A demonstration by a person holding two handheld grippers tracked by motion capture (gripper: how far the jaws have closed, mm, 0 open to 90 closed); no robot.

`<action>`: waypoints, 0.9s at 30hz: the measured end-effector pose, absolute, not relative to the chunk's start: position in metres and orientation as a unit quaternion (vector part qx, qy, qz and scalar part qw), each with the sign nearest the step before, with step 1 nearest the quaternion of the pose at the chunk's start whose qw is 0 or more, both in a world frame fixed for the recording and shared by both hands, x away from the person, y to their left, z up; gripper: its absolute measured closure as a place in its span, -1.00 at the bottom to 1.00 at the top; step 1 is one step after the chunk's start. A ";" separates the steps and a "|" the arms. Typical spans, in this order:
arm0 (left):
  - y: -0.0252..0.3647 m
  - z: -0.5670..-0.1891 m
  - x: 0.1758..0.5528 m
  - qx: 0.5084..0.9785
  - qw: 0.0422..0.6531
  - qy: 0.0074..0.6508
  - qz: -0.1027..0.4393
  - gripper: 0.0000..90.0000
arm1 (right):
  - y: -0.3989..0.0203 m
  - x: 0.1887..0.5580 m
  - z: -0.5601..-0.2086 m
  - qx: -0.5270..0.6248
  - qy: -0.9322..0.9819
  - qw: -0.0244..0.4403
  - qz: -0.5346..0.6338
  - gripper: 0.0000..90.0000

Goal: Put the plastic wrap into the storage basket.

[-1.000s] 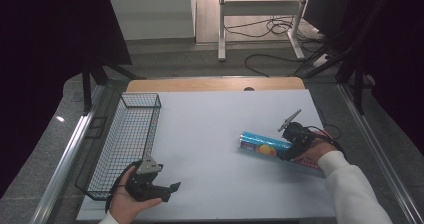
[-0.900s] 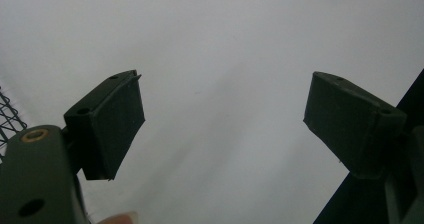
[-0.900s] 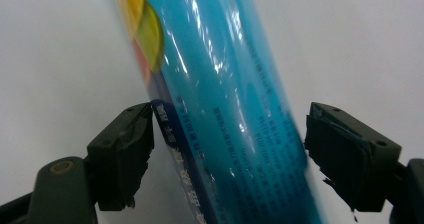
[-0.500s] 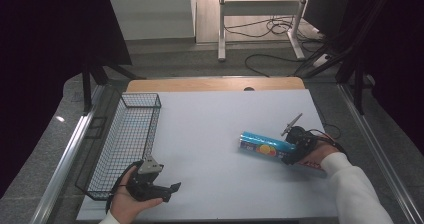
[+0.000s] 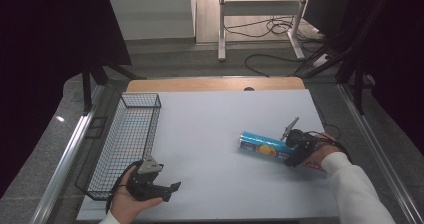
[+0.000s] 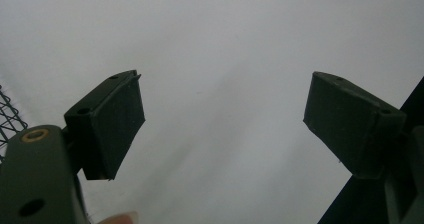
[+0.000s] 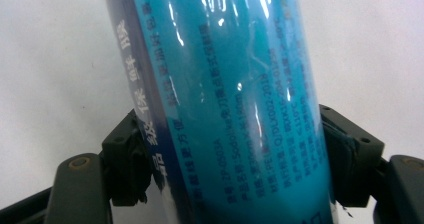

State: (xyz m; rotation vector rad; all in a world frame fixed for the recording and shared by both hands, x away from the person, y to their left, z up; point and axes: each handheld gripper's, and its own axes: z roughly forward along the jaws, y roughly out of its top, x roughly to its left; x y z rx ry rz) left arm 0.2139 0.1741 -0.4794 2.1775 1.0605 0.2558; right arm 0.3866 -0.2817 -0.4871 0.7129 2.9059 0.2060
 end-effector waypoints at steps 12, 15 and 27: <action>0.175 -0.479 0.214 0.838 0.346 0.410 0.099 -0.63 | -0.277 0.382 -0.483 0.207 0.974 0.058 0.071 -0.31; 0.175 -0.479 0.214 0.838 0.346 0.409 0.099 -0.63 | -0.275 0.380 -0.483 0.205 0.974 0.059 0.071 -0.30; 0.177 -0.478 0.214 0.837 0.349 0.410 0.099 -0.63 | -0.276 0.379 -0.468 0.251 0.959 0.033 0.130 -0.28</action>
